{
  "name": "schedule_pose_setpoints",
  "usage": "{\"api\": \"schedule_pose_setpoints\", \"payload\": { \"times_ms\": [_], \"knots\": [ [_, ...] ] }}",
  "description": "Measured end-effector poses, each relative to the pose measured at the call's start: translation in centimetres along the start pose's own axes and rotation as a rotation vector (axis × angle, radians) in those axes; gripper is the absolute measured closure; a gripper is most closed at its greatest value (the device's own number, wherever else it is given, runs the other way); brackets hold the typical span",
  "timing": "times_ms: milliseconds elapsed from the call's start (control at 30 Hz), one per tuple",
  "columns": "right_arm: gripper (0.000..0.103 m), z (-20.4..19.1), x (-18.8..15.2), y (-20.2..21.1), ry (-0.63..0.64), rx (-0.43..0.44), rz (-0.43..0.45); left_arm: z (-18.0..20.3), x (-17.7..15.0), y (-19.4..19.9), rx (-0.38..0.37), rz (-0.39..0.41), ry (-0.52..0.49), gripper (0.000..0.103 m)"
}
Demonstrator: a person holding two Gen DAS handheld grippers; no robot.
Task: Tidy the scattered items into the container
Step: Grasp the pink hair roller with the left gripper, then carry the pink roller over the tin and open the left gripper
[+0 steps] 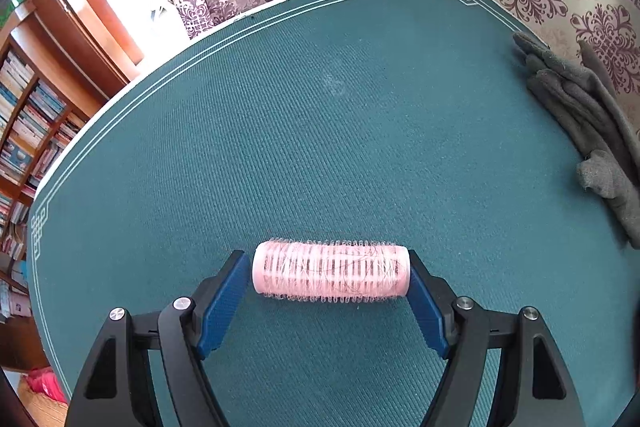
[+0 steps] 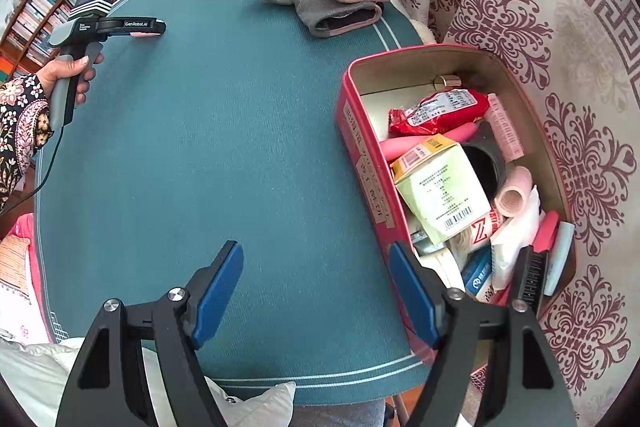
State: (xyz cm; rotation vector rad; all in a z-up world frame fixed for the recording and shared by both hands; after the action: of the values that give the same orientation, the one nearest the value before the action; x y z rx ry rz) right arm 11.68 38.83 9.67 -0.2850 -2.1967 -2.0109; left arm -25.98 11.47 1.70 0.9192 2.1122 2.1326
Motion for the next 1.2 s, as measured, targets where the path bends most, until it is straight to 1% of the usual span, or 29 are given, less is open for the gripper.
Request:
{"api": "schedule_pose_setpoints", "payload": {
  "times_ms": [33, 67, 133, 267, 367, 433, 567, 667, 800, 900, 1033, 1133, 1167, 1200],
  "knots": [
    [0.024, 0.0, 0.0, 0.0, -0.001, -0.001, -0.001, -0.3, -0.1, 0.0, -0.017, -0.002, 0.03, 0.031],
    [0.024, 0.1, 0.0, 0.0, -0.003, -0.002, -0.001, -0.5, -0.2, 0.1, -0.032, -0.004, 0.057, 0.031],
    [0.024, 0.2, -0.1, 0.1, -0.006, -0.004, 0.001, -0.7, -0.4, 0.6, -0.037, 0.002, 0.083, 0.031],
    [0.024, 0.2, 0.1, 0.2, 0.003, 0.003, 0.011, 0.1, -0.8, 2.8, -0.06, 0.034, 0.091, 0.031],
    [0.024, 0.1, 0.2, 0.0, 0.017, 0.016, 0.016, 1.9, -1.3, 5.1, -0.088, 0.059, 0.074, 0.031],
    [0.024, 0.2, 0.2, 0.0, 0.027, 0.025, 0.022, 3.3, -1.4, 6.4, -0.12, 0.073, 0.06, 0.031],
    [0.024, 0.7, -0.3, 0.6, 0.043, 0.043, 0.039, 8.3, -2.6, 9.6, -0.184, 0.098, 0.011, 0.031],
    [0.024, 1.8, -1.0, 1.2, 0.044, 0.054, 0.057, 13.4, -3.7, 12.1, -0.24, 0.106, -0.029, 0.031],
    [0.024, 4.5, -2.6, 2.5, 0.019, 0.057, 0.085, 20.0, -4.4, 14.2, -0.302, 0.116, -0.097, 0.031],
    [0.024, 7.4, -4.1, 3.6, -0.031, 0.057, 0.102, 25.0, -4.6, 15.4, -0.339, 0.112, -0.152, 0.031],
    [0.024, 11.1, -5.9, 4.8, -0.104, 0.059, 0.131, 30.8, -5.2, 16.2, -0.358, 0.1, -0.226, 0.031],
    [0.024, 12.9, -7.1, 5.7, -0.125, 0.063, 0.156, 34.6, -5.5, 16.4, -0.339, 0.081, -0.27, 0.03],
    [0.024, 13.4, -7.4, 5.9, -0.128, 0.064, 0.163, 35.7, -5.6, 16.4, -0.333, 0.073, -0.28, 0.029],
    [0.024, 13.9, -7.8, 6.2, -0.131, 0.065, 0.17, 36.5, -5.7, 16.4, -0.323, 0.065, -0.285, 0.023]
  ]
}}
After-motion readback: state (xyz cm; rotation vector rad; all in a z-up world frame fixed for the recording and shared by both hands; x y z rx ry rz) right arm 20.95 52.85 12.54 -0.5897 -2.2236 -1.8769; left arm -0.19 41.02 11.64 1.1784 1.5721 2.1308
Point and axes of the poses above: each gripper's, at about its wrist camera, not at the fingertips, and y roughly against the way its jaws point, z to its right, x to its top, the point moved 2 cm from there along -y, roughly the way its jaws point, and after that the axes turned 2 degrees about z, right-handed, at the moved point
